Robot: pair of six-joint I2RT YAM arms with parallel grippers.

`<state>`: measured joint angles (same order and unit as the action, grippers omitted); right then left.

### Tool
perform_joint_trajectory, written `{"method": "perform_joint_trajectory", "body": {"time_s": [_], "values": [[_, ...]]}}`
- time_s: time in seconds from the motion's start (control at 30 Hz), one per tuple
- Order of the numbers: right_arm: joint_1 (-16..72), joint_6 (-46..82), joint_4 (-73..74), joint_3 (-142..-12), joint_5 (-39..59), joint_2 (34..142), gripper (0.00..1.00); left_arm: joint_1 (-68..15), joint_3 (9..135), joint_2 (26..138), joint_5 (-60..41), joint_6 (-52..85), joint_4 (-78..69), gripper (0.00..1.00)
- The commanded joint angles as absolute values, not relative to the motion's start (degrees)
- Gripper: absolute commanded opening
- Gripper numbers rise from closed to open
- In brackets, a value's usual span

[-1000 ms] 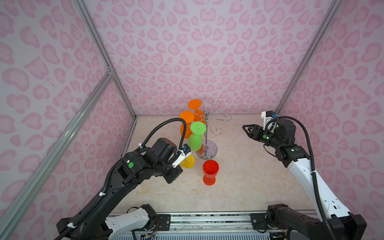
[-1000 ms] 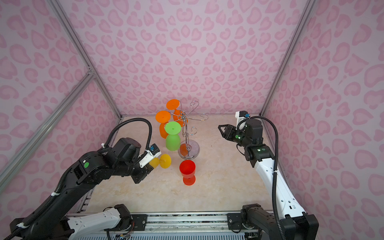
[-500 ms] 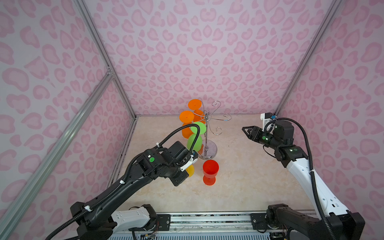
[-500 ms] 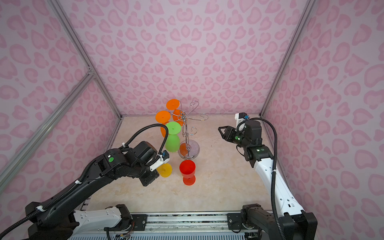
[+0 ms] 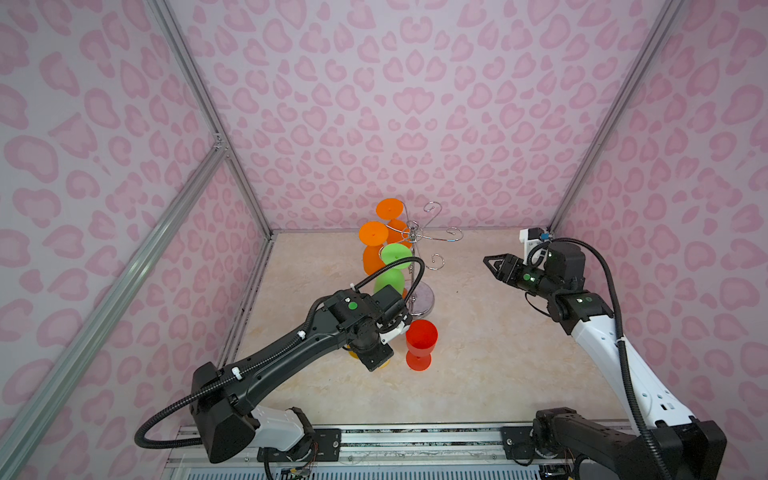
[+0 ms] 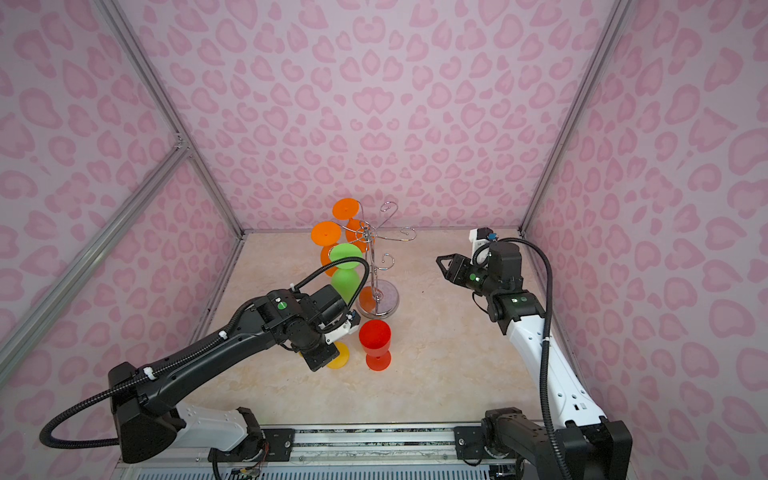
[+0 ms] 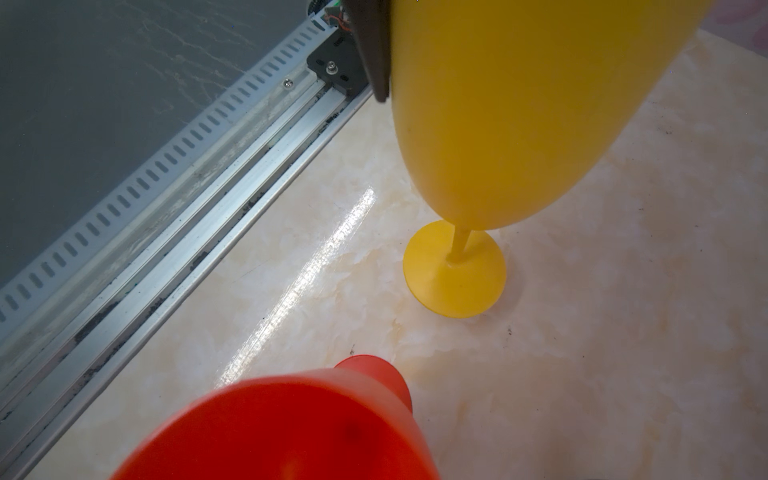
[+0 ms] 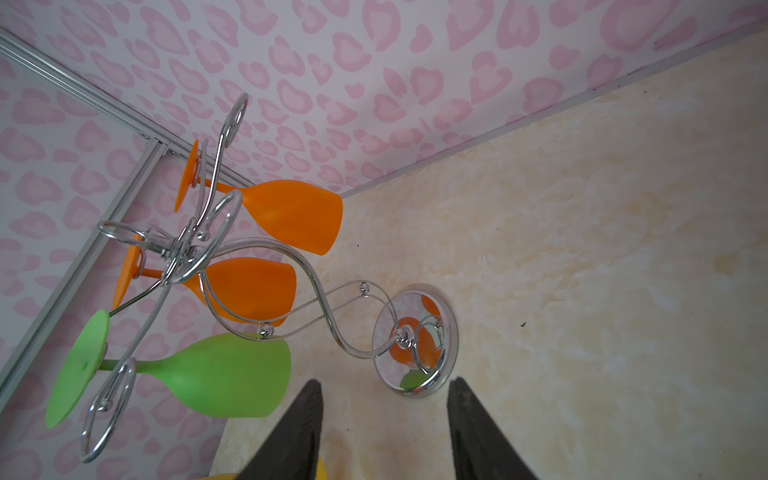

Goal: Take the wine glass off the wine glass rack
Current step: 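Swing the yellow glass down with the left gripper while the right arm withdraws, then set the yellow glass upright on the table beside the red glass, open left gripper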

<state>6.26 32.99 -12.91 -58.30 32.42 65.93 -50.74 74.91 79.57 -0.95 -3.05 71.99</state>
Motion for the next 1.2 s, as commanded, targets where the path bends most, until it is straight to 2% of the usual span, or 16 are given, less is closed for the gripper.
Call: {"method": "perform_joint_trajectory", "body": {"time_s": [0.0, 0.8, 1.17], "values": [[6.16, 32.54, -11.18, -58.12, 32.91, 66.27, 0.50, -50.97, 75.24, 80.62, -1.31, -3.17, 71.28, 0.02], [5.85, 32.76, -10.37, -56.92, 33.15, 66.31, 0.49, -51.15, 75.39, 86.04, 0.54, -2.29, 71.46, 0.02], [4.75, 32.76, -10.35, -56.29, 33.66, 65.74, 0.49, -51.15, 75.74, 86.78, 1.21, -1.94, 71.70, 0.16]]}}
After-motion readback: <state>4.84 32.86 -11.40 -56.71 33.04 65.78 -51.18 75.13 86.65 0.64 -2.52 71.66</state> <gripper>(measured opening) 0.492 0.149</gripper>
